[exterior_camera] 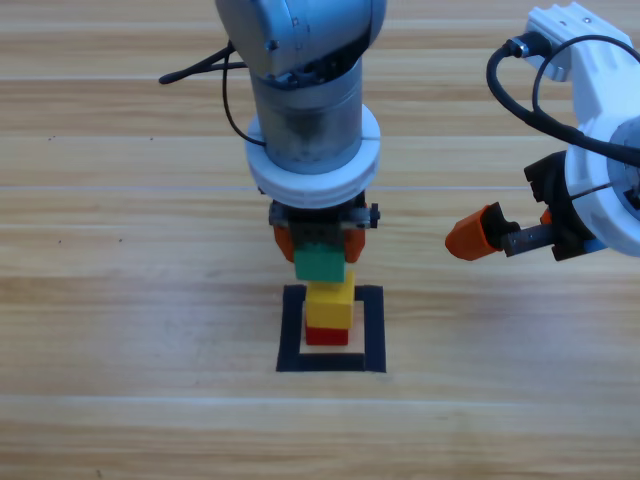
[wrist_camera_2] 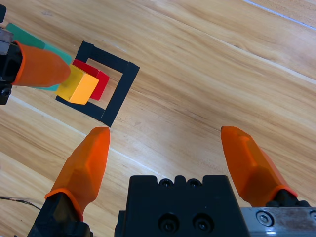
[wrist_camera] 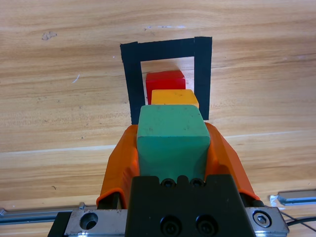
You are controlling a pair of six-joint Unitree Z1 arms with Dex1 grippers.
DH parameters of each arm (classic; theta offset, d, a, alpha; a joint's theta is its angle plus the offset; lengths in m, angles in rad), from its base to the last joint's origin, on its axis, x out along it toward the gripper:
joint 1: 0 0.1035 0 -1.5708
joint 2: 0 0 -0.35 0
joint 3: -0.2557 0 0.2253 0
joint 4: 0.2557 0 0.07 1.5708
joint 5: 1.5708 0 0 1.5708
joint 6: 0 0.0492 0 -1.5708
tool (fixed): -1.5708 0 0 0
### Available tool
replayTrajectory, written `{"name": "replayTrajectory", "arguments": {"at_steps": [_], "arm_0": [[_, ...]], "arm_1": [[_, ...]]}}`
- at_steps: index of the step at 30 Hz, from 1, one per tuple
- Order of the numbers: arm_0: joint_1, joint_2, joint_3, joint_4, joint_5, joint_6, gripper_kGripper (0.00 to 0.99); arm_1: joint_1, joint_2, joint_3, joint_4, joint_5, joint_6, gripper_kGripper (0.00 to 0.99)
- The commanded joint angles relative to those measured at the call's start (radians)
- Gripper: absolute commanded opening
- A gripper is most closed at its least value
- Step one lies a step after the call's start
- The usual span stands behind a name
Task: Stack the blocks in the rectangular block: red at the bottom, yellow in the middle, green on top
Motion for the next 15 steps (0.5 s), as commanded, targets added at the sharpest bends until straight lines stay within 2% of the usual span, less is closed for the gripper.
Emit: {"name": "replayTrajectory", "arguments": {"at_steps": [1,15], "arm_0": [[-0.028,0.056,-0.015,0.006,0.004,-0.014,0.014],[-0.031,0.082,-0.022,0.006,-0.001,-0.015,0.015]], "arm_1": [[-0.035,-0.02,0.033,-0.024,0.008,0.005,0.99],[-0.035,-0.02,0.035,-0.023,0.011,0.005,0.99]]}}
